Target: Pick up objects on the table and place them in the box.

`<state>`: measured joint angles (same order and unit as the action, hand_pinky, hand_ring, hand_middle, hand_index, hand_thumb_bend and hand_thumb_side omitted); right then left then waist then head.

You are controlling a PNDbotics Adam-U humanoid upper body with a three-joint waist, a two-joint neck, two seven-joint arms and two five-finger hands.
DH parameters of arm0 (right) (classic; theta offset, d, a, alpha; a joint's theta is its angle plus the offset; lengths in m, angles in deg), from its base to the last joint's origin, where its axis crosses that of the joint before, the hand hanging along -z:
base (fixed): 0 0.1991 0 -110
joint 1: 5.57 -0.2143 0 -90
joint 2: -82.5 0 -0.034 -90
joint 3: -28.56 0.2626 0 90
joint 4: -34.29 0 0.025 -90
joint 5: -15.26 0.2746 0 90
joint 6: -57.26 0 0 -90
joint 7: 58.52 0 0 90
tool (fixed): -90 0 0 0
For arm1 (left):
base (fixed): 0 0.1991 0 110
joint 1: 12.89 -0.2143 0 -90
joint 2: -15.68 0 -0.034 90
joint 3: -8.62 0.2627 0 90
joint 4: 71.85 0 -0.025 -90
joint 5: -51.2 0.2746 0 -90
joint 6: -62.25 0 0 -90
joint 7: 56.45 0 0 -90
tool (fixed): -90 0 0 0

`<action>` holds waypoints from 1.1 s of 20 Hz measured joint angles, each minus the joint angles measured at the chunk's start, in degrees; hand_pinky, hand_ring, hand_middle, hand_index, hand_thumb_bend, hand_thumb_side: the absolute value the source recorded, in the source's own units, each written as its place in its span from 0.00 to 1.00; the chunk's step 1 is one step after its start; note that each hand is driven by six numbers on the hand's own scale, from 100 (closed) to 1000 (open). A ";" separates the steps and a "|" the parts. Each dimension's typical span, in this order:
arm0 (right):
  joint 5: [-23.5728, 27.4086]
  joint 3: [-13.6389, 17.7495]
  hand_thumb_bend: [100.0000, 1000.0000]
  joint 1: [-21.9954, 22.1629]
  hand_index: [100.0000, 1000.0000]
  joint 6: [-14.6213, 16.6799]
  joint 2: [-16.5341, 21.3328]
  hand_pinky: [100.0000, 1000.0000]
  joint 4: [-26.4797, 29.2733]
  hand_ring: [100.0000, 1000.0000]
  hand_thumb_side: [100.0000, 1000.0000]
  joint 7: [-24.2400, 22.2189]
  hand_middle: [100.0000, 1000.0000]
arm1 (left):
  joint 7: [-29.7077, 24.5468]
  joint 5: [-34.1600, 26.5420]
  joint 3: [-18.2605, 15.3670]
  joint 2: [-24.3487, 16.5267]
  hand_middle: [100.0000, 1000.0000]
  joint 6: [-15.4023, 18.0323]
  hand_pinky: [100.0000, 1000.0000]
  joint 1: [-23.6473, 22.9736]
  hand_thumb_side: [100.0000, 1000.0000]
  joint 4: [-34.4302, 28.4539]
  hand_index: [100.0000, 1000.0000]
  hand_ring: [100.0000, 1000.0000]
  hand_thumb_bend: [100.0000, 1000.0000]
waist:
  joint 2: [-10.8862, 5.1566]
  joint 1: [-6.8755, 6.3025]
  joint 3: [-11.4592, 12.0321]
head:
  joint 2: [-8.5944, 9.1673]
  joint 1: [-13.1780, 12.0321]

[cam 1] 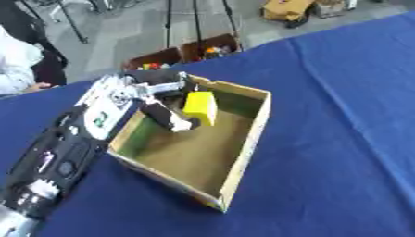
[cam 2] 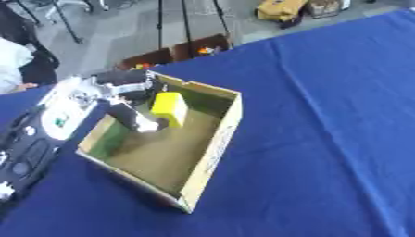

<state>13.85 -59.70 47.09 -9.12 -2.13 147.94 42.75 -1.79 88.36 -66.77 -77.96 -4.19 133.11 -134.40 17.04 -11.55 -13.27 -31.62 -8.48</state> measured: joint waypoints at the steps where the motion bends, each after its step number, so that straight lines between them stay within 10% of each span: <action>1: 0.00 0.00 0.00 0.00 0.79 0.00 0.00 0.77 0.00 0.75 0.42 0.00 0.54 | 0.17 0.52 0.02 0.20 0.29 0.17 0.00 -0.05 0.37 0.27 0.49 0.13 0.00 | 0.01 0.00 0.00 | 0.01 0.00; 9: 0.00 0.01 0.00 0.00 0.79 0.05 -0.01 0.77 0.00 0.75 0.43 -0.08 0.54 | 0.83 4.43 0.64 1.03 0.43 1.96 0.02 -0.66 0.51 1.74 0.68 0.30 0.00 | 0.37 0.00 0.01 | 0.04 -0.02; 15: 0.00 0.01 0.00 0.00 0.79 0.05 -0.01 0.77 0.00 0.75 0.43 -0.08 0.54 | -0.50 7.89 0.90 1.25 0.84 2.95 0.42 -0.81 0.61 1.58 1.00 0.68 0.00 | 0.37 0.02 0.12 | 0.04 -0.02; 22: 0.02 0.01 0.00 0.00 0.79 0.07 -0.41 0.77 0.00 0.75 0.43 -0.06 0.54 | -0.45 12.15 0.44 1.29 1.00 3.58 0.77 -1.03 0.95 0.26 1.00 0.96 0.53 | 0.37 0.02 0.41 | 0.04 -0.02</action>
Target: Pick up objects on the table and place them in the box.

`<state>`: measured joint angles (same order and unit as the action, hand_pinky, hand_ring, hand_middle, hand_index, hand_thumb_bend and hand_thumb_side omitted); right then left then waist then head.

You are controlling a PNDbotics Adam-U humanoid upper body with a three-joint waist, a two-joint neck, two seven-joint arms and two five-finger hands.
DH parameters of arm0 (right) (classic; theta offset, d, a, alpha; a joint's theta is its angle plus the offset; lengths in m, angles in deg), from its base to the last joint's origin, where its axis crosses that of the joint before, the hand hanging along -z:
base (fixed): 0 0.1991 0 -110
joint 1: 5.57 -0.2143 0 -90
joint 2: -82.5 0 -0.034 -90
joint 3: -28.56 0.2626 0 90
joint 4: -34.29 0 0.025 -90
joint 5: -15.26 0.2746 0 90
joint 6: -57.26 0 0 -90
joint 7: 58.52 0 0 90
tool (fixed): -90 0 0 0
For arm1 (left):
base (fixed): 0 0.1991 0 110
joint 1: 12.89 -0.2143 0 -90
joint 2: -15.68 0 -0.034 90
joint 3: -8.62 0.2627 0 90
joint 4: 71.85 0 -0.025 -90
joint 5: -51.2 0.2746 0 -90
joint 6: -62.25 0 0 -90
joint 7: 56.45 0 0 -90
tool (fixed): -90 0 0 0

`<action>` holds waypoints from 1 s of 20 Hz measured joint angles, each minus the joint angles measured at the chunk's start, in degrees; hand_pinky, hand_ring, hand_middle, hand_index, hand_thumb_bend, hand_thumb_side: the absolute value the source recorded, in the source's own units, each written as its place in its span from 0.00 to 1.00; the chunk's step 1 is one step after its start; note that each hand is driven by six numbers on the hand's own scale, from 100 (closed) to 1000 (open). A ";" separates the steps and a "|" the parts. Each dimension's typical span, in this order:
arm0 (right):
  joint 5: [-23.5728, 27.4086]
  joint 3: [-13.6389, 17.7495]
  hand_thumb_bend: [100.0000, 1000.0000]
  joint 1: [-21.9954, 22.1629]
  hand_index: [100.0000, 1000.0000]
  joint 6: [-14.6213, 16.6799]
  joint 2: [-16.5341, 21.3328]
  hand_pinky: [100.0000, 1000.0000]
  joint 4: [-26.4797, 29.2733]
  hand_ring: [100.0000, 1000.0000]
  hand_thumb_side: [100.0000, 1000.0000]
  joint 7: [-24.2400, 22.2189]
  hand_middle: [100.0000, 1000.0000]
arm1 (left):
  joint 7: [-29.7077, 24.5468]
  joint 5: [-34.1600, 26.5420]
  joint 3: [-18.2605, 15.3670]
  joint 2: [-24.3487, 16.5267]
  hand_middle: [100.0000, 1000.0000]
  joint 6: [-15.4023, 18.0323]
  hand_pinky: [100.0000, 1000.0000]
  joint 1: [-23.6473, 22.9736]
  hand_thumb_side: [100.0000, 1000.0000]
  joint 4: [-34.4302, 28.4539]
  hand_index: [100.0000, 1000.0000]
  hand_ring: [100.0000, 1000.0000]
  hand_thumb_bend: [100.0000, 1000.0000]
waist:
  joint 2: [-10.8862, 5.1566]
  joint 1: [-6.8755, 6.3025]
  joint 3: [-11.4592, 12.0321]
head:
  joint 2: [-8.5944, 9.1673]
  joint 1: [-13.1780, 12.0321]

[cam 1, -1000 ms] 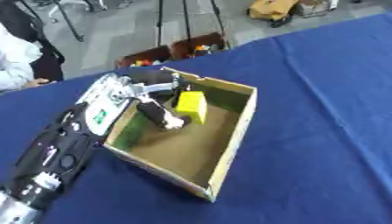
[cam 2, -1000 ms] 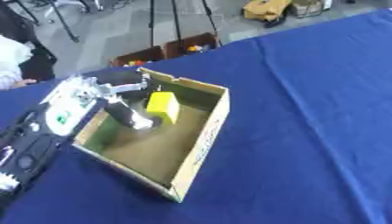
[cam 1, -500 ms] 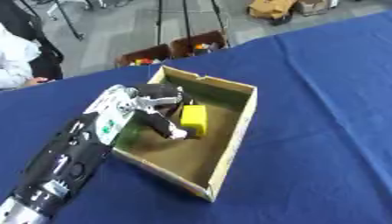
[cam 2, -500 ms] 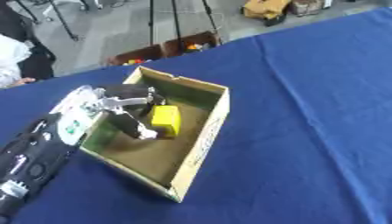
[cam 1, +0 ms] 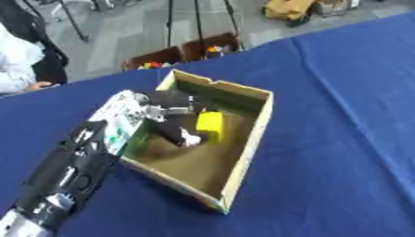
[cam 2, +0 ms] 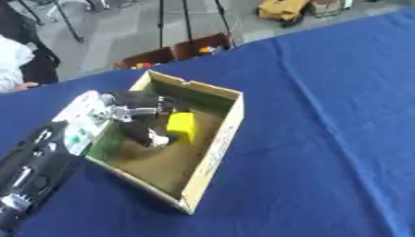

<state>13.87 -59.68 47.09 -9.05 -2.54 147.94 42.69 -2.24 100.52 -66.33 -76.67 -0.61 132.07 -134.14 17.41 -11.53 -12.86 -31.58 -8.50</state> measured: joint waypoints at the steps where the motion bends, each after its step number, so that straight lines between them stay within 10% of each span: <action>1: 0.00 0.00 0.00 0.00 0.79 0.00 -0.02 0.77 0.00 0.75 0.43 0.00 0.54 | 0.37 0.42 -0.21 0.00 1.00 0.09 0.79 -0.02 0.97 -0.14 1.00 0.98 0.55 | 0.00 0.00 0.11 | 0.00 0.00; 6: 0.01 0.01 0.00 0.05 0.79 0.06 -0.03 0.76 0.00 0.75 0.43 0.10 0.54 | 2.81 1.70 -1.09 0.00 1.00 -0.01 0.83 -0.28 0.98 -0.73 1.00 1.00 0.62 | 0.00 0.01 0.67 | 0.14 0.04; 11: 0.01 0.33 0.00 0.37 0.79 0.02 -0.03 0.76 0.00 0.75 0.43 0.43 0.55 | 4.10 -1.53 -2.55 -0.49 1.00 -0.04 0.82 -1.55 1.00 -4.47 1.00 0.97 0.47 | -0.04 0.19 1.68 | 0.16 0.64; 20: -0.11 1.18 0.00 1.04 0.79 0.17 0.00 0.76 0.00 0.75 0.43 1.77 0.55 | 9.98 -27.42 -9.16 -8.09 0.91 -8.43 0.68 -7.70 0.92 -27.67 1.00 0.86 0.17 | -0.06 1.71 4.11 | 0.13 3.73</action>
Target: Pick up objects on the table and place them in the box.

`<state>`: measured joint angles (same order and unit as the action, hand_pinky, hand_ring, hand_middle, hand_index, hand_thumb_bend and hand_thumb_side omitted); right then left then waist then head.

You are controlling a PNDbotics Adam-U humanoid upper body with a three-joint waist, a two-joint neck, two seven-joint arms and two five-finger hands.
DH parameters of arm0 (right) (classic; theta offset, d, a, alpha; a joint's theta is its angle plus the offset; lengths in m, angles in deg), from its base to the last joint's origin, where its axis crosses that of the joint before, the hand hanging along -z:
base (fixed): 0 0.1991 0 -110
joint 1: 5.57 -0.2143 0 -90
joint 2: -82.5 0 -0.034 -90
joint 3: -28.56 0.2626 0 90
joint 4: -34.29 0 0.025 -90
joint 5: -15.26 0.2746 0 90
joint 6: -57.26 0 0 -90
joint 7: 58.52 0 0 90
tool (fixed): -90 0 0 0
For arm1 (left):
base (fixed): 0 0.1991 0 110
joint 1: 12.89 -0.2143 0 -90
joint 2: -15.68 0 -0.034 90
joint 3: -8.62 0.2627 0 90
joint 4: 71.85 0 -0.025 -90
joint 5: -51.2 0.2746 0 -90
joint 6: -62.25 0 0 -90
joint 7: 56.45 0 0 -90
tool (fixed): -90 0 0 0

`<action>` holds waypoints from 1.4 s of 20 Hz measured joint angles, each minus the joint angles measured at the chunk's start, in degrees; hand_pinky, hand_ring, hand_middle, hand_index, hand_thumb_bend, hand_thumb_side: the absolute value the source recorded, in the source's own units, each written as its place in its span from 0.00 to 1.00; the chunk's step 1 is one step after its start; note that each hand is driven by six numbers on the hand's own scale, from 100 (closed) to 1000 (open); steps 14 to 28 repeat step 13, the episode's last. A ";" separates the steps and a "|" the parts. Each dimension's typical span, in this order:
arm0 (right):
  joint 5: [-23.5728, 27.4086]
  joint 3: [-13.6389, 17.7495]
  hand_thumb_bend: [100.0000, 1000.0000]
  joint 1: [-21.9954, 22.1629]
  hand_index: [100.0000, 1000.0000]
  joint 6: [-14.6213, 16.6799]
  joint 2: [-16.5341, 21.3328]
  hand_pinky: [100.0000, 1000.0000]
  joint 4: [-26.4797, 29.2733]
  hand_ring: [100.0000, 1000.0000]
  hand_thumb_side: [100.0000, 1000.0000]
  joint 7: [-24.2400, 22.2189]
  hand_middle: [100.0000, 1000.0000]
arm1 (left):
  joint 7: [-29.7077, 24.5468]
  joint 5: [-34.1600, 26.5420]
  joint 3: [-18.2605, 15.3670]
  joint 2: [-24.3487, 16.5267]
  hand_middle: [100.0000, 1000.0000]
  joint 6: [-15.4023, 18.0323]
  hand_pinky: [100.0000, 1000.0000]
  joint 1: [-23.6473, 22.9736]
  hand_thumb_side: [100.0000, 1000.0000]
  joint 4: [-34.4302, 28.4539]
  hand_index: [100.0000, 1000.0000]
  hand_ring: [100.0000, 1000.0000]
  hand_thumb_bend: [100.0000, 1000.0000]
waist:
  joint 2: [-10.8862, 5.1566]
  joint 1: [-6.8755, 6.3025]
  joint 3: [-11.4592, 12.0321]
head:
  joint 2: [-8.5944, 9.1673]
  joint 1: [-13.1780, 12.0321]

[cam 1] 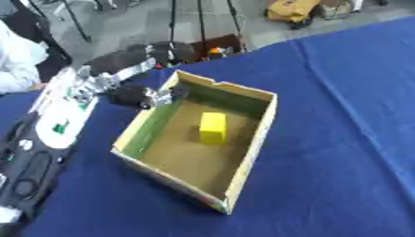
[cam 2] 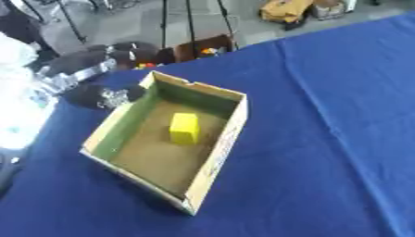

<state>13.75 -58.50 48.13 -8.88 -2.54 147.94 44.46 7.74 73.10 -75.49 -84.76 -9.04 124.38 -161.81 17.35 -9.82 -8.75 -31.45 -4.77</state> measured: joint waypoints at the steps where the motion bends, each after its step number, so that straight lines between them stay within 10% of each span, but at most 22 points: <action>1: -0.07 0.13 0.00 0.00 0.79 0.03 0.00 0.76 0.00 0.75 0.42 0.20 0.56 | 1.08 -3.92 -0.82 -0.91 0.90 -1.52 0.66 -1.00 0.91 -2.68 1.00 0.85 0.16 | 0.00 0.40 0.29 | 0.00 0.32; 8: -0.49 0.71 0.00 0.02 0.78 0.32 0.04 0.76 0.00 0.75 0.42 1.70 0.56 | 9.53 -29.15 -7.21 -5.21 0.84 -10.19 0.56 -7.36 0.85 -16.79 1.00 0.77 0.05 | 0.00 2.20 2.30 | 0.01 1.87; 13: -0.92 1.23 0.00 0.02 0.78 0.65 0.18 0.75 0.00 0.75 0.42 2.68 0.57 | 17.08 -40.79 -11.70 -6.86 0.77 -10.46 0.40 -12.24 0.94 -22.70 1.00 0.64 0.07 | 0.00 3.46 3.82 | 0.01 2.97; 28: -0.92 1.23 0.00 0.02 0.78 0.65 0.18 0.75 0.00 0.75 0.42 2.68 0.57 | 17.08 -40.79 -11.70 -6.86 0.77 -10.46 0.40 -12.24 0.94 -22.70 1.00 0.64 0.07 | 0.00 3.46 3.82 | 0.01 2.97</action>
